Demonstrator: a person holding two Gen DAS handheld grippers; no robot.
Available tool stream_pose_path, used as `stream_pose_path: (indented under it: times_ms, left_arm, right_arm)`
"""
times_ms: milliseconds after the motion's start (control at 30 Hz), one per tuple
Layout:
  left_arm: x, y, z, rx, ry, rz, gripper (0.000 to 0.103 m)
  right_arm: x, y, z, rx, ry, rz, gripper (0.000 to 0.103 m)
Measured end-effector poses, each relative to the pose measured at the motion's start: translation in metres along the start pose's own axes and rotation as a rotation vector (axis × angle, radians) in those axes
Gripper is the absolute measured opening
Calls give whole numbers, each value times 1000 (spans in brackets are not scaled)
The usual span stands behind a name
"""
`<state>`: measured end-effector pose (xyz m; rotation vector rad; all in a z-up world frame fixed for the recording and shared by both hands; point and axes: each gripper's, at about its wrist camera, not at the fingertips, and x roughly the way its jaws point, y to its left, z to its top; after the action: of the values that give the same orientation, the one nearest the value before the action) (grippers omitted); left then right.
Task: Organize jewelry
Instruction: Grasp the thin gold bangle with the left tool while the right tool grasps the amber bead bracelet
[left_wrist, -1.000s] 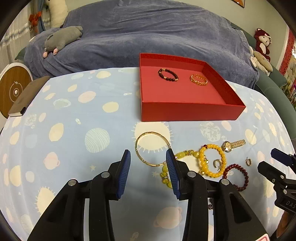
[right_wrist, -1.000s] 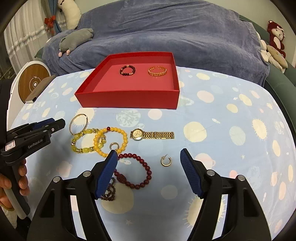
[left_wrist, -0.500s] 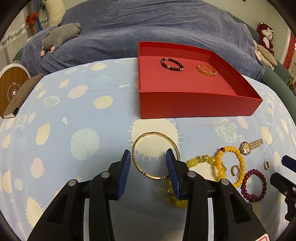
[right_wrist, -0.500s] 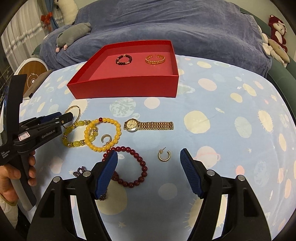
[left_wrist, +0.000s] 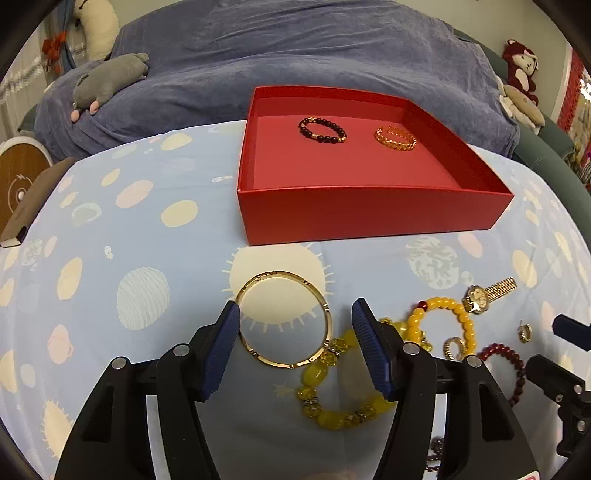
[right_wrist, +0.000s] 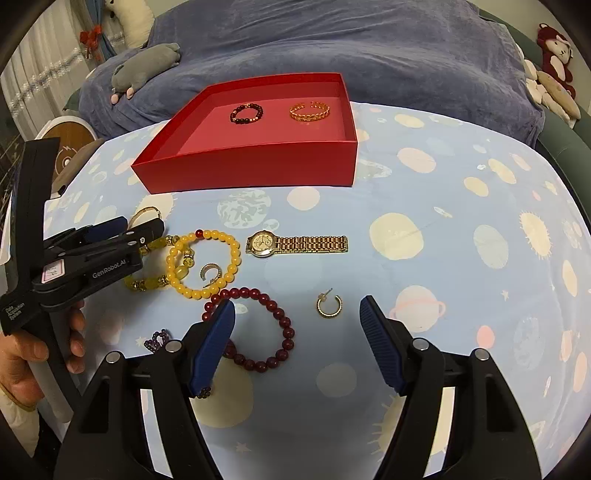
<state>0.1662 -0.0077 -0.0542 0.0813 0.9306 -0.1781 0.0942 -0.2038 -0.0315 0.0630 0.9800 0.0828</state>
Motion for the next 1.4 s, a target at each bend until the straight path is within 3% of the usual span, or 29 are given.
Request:
stream_pose_path:
  times_ms: [167,400,700,1033,1233,1400]
  left_arm:
    - [6,7,-1,-14,-3,19,54]
    - [0,6,-2,-17,-2,-26,54]
    - [-20,17,0,-52,-19,-31,54]
    - [-27,28,-7,-53,-15,-35,54]
    - [-27,37,-12,-61,-3,-37,54]
    - [-29,41,-15,-62,-4,-40,54]
  right_arm:
    - [2,2,1,1,2,7,67]
    - [4,12,2,-19,-2,26,67]
    - [12,47,6,-87,-8,92,64]
    - [26,75,5,-149,22,146,35]
    - [34,84,7,-160,33,154,29]
    - [42,88,6,-173,48,146,19]
